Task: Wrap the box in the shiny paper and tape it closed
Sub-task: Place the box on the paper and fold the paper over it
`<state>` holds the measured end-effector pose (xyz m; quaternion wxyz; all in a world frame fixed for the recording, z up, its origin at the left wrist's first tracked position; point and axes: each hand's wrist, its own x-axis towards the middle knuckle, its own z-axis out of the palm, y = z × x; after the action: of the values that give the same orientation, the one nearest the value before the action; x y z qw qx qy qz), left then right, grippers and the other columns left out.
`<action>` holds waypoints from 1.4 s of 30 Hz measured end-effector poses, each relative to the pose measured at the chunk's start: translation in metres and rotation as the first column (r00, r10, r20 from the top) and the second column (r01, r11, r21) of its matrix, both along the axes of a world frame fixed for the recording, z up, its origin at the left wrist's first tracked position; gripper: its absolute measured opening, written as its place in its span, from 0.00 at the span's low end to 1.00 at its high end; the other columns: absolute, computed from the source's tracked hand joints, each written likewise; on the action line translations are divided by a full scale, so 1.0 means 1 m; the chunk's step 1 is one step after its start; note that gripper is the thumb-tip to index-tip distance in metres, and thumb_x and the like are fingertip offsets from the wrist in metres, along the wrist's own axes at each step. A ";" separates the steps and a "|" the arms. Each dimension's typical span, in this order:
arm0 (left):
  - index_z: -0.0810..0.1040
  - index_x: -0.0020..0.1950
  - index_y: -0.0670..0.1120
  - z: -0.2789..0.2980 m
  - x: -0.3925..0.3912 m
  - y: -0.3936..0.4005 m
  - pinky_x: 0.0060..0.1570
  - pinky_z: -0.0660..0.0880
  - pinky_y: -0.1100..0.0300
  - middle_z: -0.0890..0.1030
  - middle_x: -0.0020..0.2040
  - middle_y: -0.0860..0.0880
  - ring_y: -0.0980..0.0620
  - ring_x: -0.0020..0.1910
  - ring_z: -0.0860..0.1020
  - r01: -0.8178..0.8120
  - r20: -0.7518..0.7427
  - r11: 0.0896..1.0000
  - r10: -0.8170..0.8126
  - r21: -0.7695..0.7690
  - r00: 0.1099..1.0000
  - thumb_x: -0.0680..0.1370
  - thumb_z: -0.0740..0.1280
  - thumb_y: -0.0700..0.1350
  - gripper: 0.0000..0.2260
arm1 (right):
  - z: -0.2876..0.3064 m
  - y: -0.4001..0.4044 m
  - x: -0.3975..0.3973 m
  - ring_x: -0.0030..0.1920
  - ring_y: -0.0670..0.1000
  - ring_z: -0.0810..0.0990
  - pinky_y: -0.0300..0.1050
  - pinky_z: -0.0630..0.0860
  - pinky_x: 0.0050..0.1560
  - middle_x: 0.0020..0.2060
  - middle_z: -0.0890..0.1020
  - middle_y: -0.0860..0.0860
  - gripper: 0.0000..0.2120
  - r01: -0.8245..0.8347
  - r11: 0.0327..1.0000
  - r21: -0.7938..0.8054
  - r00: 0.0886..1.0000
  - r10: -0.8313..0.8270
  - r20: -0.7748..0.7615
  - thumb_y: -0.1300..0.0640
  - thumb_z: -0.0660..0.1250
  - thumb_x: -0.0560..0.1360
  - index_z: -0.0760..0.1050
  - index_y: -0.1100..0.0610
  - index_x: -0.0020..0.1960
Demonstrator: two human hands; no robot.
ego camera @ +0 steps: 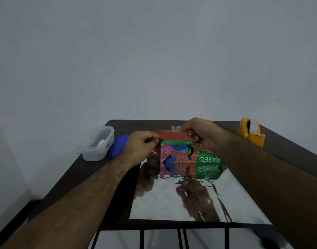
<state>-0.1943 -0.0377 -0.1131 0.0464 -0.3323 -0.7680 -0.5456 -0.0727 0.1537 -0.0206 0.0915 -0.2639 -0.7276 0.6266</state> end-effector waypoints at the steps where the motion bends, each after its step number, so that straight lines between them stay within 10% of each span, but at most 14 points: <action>1: 0.89 0.58 0.45 -0.001 0.002 0.000 0.50 0.85 0.60 0.89 0.51 0.53 0.56 0.50 0.87 -0.007 0.027 0.999 0.006 0.032 1.000 0.82 0.72 0.37 0.08 | 0.000 -0.001 0.000 0.22 0.47 0.60 0.38 0.58 0.22 0.23 0.67 0.48 0.16 0.001 1.000 0.003 1.000 -0.001 0.011 0.60 0.71 0.75 0.68 0.53 0.32; 22: 0.88 0.61 0.47 -0.008 0.005 0.000 0.48 0.86 0.58 0.88 0.50 0.54 0.57 0.48 0.87 -0.014 0.016 0.999 0.014 0.043 1.000 0.83 0.72 0.40 0.09 | 0.005 -0.024 -0.004 0.22 0.47 0.57 0.41 0.56 0.29 0.22 0.63 0.47 0.21 -0.027 0.980 0.198 0.956 -0.033 0.291 0.64 0.70 0.78 0.65 0.53 0.31; 29: 0.88 0.61 0.48 -0.010 0.005 0.000 0.51 0.86 0.57 0.88 0.49 0.56 0.59 0.48 0.87 -0.017 -0.025 1.000 0.018 0.019 1.000 0.82 0.73 0.41 0.09 | 0.007 -0.035 -0.013 0.30 0.48 0.73 0.40 0.73 0.29 0.33 0.76 0.53 0.09 -0.003 0.854 0.521 0.956 -0.150 0.250 0.63 0.75 0.74 0.76 0.59 0.39; 35: 0.88 0.62 0.48 -0.010 0.006 0.001 0.53 0.86 0.50 0.89 0.52 0.54 0.56 0.50 0.88 0.021 0.016 0.999 -0.021 0.025 1.000 0.83 0.72 0.41 0.09 | 0.035 -0.043 -0.011 0.39 0.48 0.73 0.43 0.74 0.46 0.40 0.73 0.50 0.11 -0.393 0.632 0.668 0.842 -0.045 0.538 0.55 0.68 0.83 0.73 0.58 0.45; 39: 0.87 0.62 0.48 -0.010 0.006 0.001 0.53 0.86 0.51 0.89 0.53 0.53 0.56 0.50 0.87 0.017 0.007 1.000 -0.017 0.013 1.000 0.83 0.71 0.40 0.10 | 0.044 -0.036 -0.006 0.27 0.47 0.65 0.37 0.67 0.27 0.33 0.66 0.50 0.19 -0.490 0.607 0.626 0.767 -0.041 0.640 0.53 0.66 0.85 0.65 0.56 0.38; 42: 0.87 0.64 0.47 -0.010 0.007 0.002 0.52 0.86 0.55 0.88 0.53 0.54 0.57 0.51 0.87 0.029 -0.005 1.000 -0.029 -0.002 1.000 0.84 0.70 0.41 0.10 | 0.043 -0.025 -0.002 0.30 0.48 0.68 0.37 0.69 0.30 0.35 0.71 0.52 0.16 -0.386 0.656 0.648 0.821 -0.076 0.565 0.62 0.63 0.84 0.68 0.59 0.37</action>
<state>-0.1868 -0.0362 -0.1229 0.0400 -0.3450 -0.7635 -0.5444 -0.0744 0.1282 0.0224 -0.0778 -0.3042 -0.9322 0.1800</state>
